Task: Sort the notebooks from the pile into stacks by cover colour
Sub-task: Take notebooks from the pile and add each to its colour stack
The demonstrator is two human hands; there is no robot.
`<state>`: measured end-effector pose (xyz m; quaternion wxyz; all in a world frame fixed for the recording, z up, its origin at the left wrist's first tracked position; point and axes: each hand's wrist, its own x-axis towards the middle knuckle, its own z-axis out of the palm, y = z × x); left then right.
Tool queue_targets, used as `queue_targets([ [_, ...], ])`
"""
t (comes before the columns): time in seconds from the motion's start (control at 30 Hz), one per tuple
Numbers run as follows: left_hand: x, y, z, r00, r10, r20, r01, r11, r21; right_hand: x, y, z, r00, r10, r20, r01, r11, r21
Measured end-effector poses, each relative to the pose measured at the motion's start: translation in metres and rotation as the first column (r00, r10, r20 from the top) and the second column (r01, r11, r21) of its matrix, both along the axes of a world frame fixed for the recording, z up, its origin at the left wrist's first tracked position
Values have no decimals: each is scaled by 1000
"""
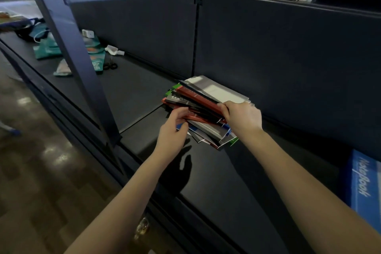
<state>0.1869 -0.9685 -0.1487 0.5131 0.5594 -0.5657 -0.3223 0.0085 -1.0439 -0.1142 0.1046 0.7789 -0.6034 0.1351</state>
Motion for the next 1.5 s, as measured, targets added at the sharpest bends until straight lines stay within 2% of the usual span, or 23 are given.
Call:
queue_targets([
  [0.07,-6,0,1,998,18,-57,-19,999,-27,-1,9,1,999,4,-40,-5,1000,-30],
  [0.13,-14,0,2,984,43,-172,-48,999,-23,0,21,-1,998,23,-59,-31,989,-147],
  [0.2,-22,2,6,947,42,-319,-48,999,-11,1,32,-8,1000,27,-9,-28,960,-278],
  [0.27,-30,4,9,916,36,-398,-35,999,11,0,42,-16,997,69,27,-57,947,-315],
  [0.5,-47,12,18,901,-31,-432,32,999,-3,-1,72,-24,988,155,27,-137,930,-342],
  [0.67,-57,14,14,866,-8,-501,33,999,41,-5,90,-30,970,242,25,-210,886,-414],
  [0.83,-66,15,8,874,69,-480,-58,998,38,-10,104,-34,971,233,51,-186,875,-448],
  [0.93,-71,18,9,910,98,-404,-107,994,-1,-17,112,-39,960,274,60,-233,896,-377],
  [1.17,-83,25,14,934,81,-347,-101,994,-40,-45,121,-22,965,213,153,-213,977,-13],
  [1.33,-89,28,20,930,71,-360,-95,994,-49,-74,120,-16,987,76,142,-85,995,58],
  [1.5,-99,32,27,913,6,-409,-31,998,-55,-98,123,-6,949,-36,313,-18,985,170],
])
